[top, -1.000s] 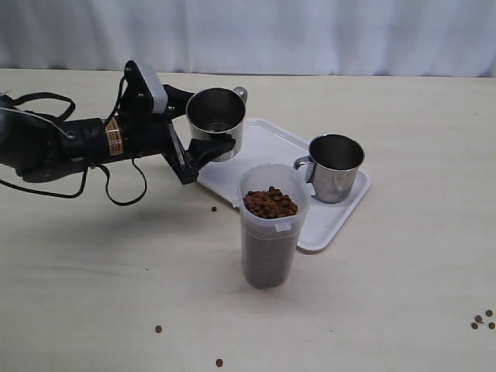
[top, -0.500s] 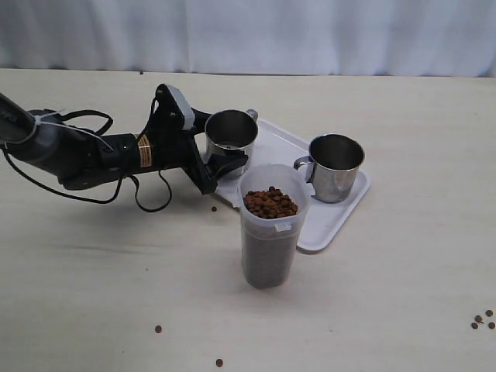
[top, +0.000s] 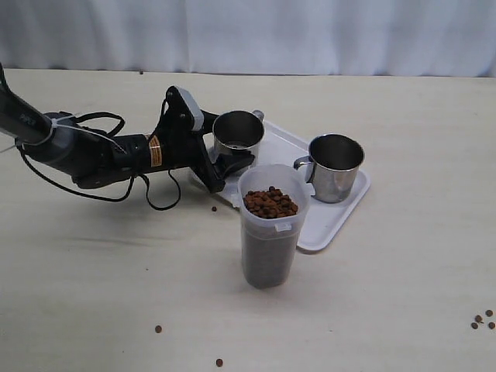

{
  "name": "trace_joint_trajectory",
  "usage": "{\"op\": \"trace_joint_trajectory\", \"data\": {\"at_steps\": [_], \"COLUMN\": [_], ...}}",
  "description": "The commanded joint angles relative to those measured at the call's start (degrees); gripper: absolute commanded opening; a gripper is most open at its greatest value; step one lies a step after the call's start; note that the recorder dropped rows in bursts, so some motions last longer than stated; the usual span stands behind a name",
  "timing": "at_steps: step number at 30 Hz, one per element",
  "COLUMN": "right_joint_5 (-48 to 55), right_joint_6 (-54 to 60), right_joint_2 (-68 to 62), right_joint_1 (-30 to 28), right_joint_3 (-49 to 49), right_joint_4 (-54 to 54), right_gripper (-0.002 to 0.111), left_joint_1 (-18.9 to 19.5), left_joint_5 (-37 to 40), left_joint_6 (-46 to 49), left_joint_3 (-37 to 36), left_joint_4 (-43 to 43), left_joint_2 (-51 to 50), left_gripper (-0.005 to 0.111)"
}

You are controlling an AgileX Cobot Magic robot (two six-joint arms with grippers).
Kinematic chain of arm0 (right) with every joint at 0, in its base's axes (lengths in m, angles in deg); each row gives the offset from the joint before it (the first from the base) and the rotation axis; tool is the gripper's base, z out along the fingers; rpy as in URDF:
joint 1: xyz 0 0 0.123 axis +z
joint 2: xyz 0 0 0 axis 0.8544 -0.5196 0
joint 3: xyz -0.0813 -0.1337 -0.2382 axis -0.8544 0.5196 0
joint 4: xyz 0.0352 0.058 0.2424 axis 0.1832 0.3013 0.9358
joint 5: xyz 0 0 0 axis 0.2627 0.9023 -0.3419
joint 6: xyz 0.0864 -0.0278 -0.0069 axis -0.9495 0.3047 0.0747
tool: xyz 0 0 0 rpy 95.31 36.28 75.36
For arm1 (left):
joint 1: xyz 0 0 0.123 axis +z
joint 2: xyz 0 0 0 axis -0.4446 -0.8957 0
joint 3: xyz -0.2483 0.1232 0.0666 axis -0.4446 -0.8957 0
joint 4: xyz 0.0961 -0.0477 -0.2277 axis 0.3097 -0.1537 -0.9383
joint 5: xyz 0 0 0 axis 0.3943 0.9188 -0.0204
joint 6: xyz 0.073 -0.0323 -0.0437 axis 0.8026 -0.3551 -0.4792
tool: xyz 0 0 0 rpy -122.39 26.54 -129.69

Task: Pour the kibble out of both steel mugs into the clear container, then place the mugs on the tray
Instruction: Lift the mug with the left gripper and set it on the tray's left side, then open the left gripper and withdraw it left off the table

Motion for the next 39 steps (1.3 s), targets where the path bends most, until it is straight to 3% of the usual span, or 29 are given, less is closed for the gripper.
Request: {"op": "trace_joint_trajectory", "data": {"at_steps": [1, 6, 10, 24, 33, 39], "right_joint_5": [-0.06, -0.06, -0.06, -0.06, -0.06, -0.06], "right_joint_6": [-0.2, -0.2, -0.2, -0.2, -0.2, -0.2], "right_joint_2": [0.18, 0.18, 0.18, 0.18, 0.18, 0.18], "right_joint_1": [0.04, 0.04, 0.04, 0.04, 0.04, 0.04], "right_joint_3": [0.26, 0.26, 0.26, 0.26, 0.26, 0.26], "right_joint_4": [0.08, 0.08, 0.08, 0.08, 0.08, 0.08], "right_gripper": [0.005, 0.005, 0.005, 0.005, 0.005, 0.005], "left_joint_1": [-0.48, -0.48, -0.48, 0.15, 5.06, 9.68], "left_joint_5": [1.32, 1.32, 1.32, 1.57, 0.02, -8.05], "left_joint_6": [-0.96, -3.61, -2.78, -2.88, -12.2, -17.44], "left_joint_3": [0.3, 0.3, 0.3, 0.3, 0.3, 0.3], "left_joint_4": [-0.21, 2.99, 3.0, 5.62, 20.27, 25.41], "left_joint_2": [-0.63, -0.63, -0.63, 0.15, 2.69, 3.52], "left_gripper": [0.026, 0.068, 0.084, 0.085, 0.085, 0.085]}}
